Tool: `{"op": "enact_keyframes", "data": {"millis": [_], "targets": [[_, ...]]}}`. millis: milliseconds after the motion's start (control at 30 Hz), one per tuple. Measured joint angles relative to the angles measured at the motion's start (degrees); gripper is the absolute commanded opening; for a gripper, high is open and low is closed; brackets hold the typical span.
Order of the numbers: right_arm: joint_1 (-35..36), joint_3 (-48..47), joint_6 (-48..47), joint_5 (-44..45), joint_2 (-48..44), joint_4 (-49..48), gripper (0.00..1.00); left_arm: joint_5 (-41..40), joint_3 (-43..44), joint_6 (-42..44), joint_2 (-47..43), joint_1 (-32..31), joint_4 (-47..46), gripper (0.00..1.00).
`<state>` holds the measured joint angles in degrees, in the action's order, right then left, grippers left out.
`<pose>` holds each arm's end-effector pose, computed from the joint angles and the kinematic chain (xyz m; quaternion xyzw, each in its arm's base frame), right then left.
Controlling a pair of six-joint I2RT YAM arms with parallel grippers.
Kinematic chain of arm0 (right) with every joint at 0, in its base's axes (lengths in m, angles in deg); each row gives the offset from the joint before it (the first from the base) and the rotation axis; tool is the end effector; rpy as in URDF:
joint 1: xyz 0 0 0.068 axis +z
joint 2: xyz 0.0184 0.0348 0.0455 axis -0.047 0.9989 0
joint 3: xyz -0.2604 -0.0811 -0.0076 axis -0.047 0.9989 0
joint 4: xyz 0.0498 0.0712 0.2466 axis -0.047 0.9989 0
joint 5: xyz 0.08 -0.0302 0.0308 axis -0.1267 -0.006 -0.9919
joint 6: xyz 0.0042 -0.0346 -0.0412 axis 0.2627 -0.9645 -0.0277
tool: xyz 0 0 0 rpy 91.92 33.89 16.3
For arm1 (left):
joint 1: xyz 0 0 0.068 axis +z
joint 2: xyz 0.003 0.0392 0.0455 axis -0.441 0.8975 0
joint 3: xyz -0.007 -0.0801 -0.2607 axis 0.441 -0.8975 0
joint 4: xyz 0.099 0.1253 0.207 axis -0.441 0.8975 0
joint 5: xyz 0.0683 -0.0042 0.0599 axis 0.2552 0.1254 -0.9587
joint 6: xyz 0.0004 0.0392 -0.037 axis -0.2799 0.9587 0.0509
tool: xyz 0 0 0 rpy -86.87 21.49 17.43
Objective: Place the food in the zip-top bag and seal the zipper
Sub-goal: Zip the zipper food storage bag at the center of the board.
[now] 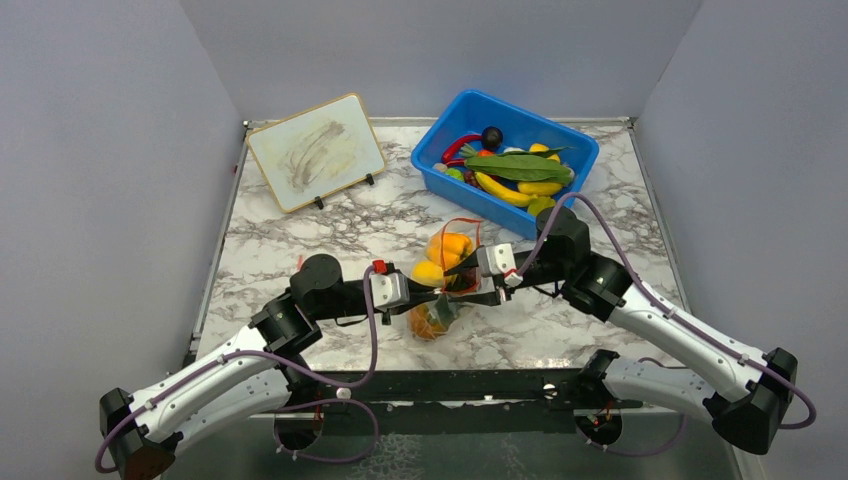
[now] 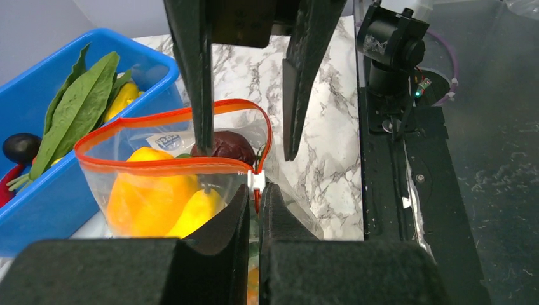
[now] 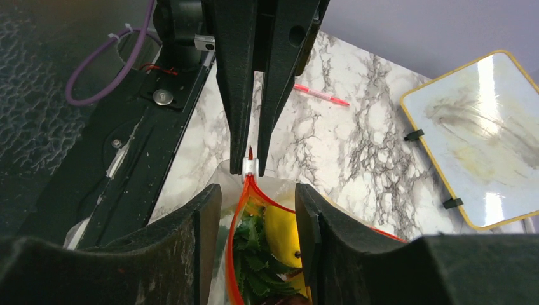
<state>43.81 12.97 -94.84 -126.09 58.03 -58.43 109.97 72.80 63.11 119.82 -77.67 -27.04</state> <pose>0.1292 0.1750 0.3303 -0.6539 0.4295 0.4025 0.4754 0.0909 -0.1433 0.3086 0.5172 0.5085 -0.4079 0.5546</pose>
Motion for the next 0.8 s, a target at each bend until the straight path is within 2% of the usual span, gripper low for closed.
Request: {"op": "enact_keyframes", "data": {"millis": [167,267,333,433,467,533,667,800], "targets": [[1.1,-0.6,-0.5,0.0,3.4,0.2,0.45,0.8,0.1,0.6,0.0,0.0,0.3,0.00],[2.4,-0.6,-0.7,0.3,4.3,0.1,0.39,1.2,0.1,0.9,0.0,0.0,0.8,0.00],[3.3,-0.7,-1.0,1.0,4.6,0.1,0.27,1.4,0.2,1.1,0.0,0.0,1.1,0.00],[4.0,-0.7,-1.5,2.4,4.7,0.4,0.04,1.3,0.8,1.7,0.0,0.0,2.2,0.00],[4.2,-0.7,-1.5,3.1,4.5,0.3,0.01,1.3,0.9,1.7,0.0,0.0,2.5,0.00],[4.2,-0.4,-1.3,4.6,3.9,0.4,0.01,0.7,1.0,1.9,-0.3,0.0,3.0,0.01],[4.9,0.6,-1.2,6.1,2.0,-0.7,0.01,0.0,1.0,2.1,-1.4,-0.4,3.0,0.11],[5.3,2.4,-0.4,6.4,-0.4,-3.8,0.01,0.0,1.0,2.5,-2.5,-0.8,1.9,0.17]]}}
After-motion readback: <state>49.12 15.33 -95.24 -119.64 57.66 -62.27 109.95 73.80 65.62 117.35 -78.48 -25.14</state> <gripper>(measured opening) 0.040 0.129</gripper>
